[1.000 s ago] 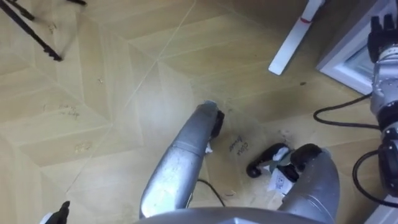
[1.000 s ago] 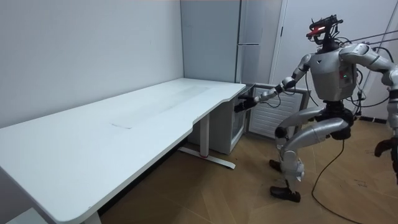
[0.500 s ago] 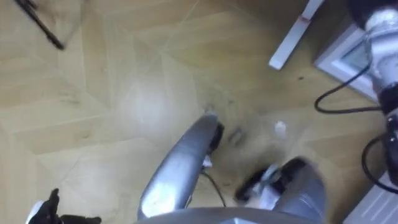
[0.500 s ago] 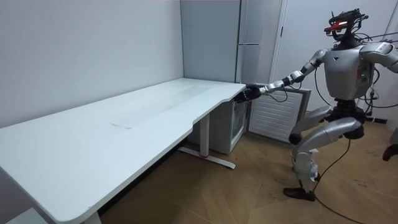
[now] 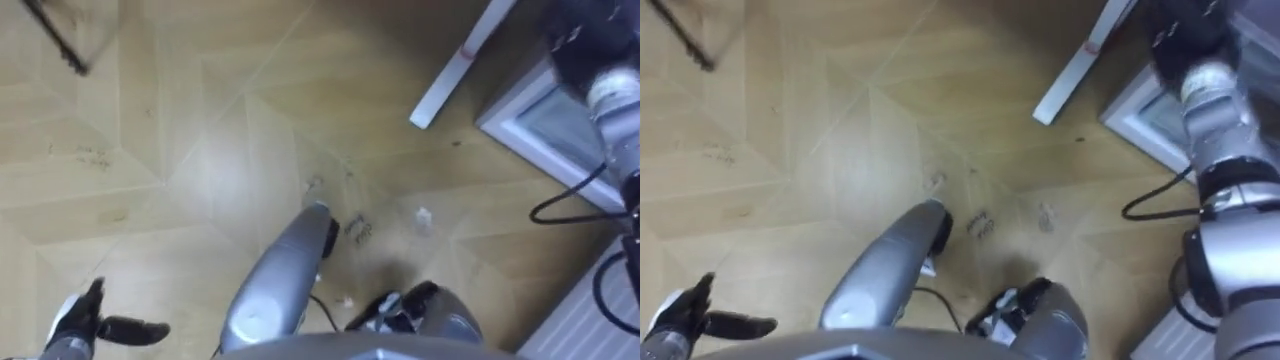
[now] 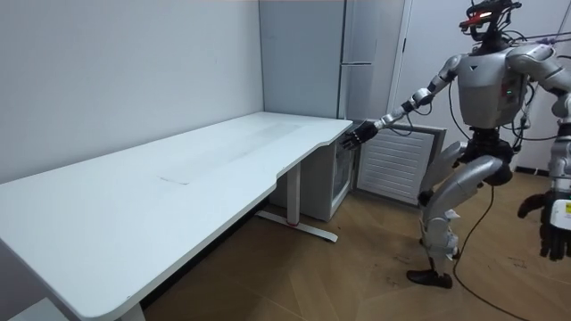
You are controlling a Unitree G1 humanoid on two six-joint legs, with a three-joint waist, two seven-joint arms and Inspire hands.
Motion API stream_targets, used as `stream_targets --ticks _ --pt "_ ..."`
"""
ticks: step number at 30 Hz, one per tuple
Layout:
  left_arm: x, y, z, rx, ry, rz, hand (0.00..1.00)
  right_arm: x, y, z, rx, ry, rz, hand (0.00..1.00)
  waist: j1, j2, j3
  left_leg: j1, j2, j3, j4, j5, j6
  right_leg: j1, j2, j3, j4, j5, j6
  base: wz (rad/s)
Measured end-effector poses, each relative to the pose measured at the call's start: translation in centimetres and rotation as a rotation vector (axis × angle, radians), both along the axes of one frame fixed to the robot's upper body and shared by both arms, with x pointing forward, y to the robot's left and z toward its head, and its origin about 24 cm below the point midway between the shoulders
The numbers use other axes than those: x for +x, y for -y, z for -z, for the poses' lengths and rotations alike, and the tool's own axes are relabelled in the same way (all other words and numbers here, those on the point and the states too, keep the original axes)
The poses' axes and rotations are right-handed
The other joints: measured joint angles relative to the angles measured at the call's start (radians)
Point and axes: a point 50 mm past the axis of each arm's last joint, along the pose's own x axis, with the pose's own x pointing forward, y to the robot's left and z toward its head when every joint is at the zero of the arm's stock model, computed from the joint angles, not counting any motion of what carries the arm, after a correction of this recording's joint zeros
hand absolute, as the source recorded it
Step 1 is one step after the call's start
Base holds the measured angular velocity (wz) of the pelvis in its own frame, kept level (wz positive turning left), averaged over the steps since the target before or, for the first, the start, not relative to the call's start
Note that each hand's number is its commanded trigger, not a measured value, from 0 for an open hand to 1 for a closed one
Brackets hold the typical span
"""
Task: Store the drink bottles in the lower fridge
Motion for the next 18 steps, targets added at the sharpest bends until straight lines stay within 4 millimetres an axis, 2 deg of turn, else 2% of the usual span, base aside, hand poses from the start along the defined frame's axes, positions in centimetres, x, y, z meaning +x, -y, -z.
stream_targets --ticks 2,3,4,5,7,8,10,11,13,14,16,18 --pt "0.2 -0.2 0.3 0.0 -0.002 -0.029 0.0 -2.2 0.6 2.1 -0.047 -0.097 -0.008 0.0 -0.017 -0.014 -0.0003 0.047 0.014 0.016 -0.04 -0.001 0.002 0.04 0.022 0.012 -0.062 0.027 0.006 -0.37" --pt "0.0 -0.1 0.6 0.0 -0.01 -0.041 0.0 -4.1 1.1 3.8 -0.08 -0.18 -0.008 0.0 -0.03 -0.022 -0.0015 0.084 0.023 0.036 -0.064 -0.004 0.007 0.07 0.036 0.02 -0.098 0.041 0.012 -0.42" --pt "-0.4 0.3 0.8 -0.008 -0.017 -0.05 0.0 -6.0 1.6 5.2 -0.109 -0.258 -0.014 0.0 -0.055 -0.023 -0.0031 0.122 0.031 0.05 -0.085 -0.006 0.011 0.105 0.055 0.036 -0.142 0.057 0.024 -0.47" --pt "-0.5 0.4 0.9 -0.012 -0.019 -0.054 0.0 -7.0 1.7 5.9 -0.122 -0.296 -0.02 0.0 -0.061 -0.026 -0.0055 0.139 0.037 0.06 -0.099 -0.008 0.012 0.116 0.062 0.045 -0.164 0.069 0.026 -0.53" --pt "-1.1 1.0 1.5 -0.019 -0.026 -0.087 0.0 -11.1 2.1 8.5 -0.168 -0.459 -0.028 0.0 -0.091 -0.032 -0.0103 0.229 0.053 0.094 -0.167 -0.008 0.015 0.185 0.087 0.074 -0.257 0.113 0.035 -0.62" --pt "-1.3 1.2 1.6 -0.022 -0.024 -0.101 0.0 -12.2 2.1 9.1 -0.166 -0.495 -0.023 0.0 -0.101 -0.033 -0.0116 0.254 0.056 0.101 -0.181 -0.008 0.015 0.207 0.094 0.081 -0.279 0.124 0.037 -0.51" --pt "-1.7 1.7 1.9 -0.026 -0.026 -0.092 0.0 -15.7 1.8 11.0 -0.151 -0.586 0.014 0.0 -0.139 -0.038 -0.0256 0.331 0.067 0.123 -0.238 -0.008 0.015 0.271 0.117 0.105 -0.362 0.158 0.044 -0.45" --pt "-1.9 1.8 2.0 -0.027 -0.025 -0.092 0.0 -16.4 1.8 11.3 -0.152 -0.606 0.017 0.0 -0.146 -0.037 -0.0278 0.35 0.071 0.132 -0.251 -0.008 0.016 0.289 0.125 0.113 -0.383 0.168 0.045 -0.44" --pt "-2.8 2.5 2.3 -0.041 -0.028 -0.123 0.0 -19.2 1.8 12.2 -0.164 -0.68 0.041 0.0 -0.169 -0.037 -0.0387 0.435 0.077 0.168 -0.307 -0.007 0.016 0.355 0.137 0.142 -0.443 0.192 0.052 -0.44" --pt "-2.9 2.6 2.4 -0.044 -0.031 -0.127 0.0 -19.6 1.9 12.2 -0.179 -0.695 0.045 0.0 -0.174 -0.037 -0.0393 0.455 0.077 0.177 -0.319 -0.007 0.017 0.37 0.138 0.149 -0.452 0.196 0.054 -0.39" --pt "-3.7 3.0 2.5 -0.035 -0.045 -0.116 0.0 -20.5 2.2 12.2 -0.238 -0.735 0.043 0.0 -0.193 -0.033 -0.0462 0.516 0.078 0.199 -0.352 -0.006 0.018 0.42 0.142 0.163 -0.494 0.211 0.059 -0.28" --pt "-4.1 3.3 2.6 -0.021 -0.061 -0.098 0.0 -20.2 2.2 12.0 -0.281 -0.738 0.028 0.0 -0.207 -0.037 -0.0507 0.543 0.077 0.211 -0.372 -0.002 0.019 0.439 0.146 0.18 -0.511 0.218 0.062 -0.18"
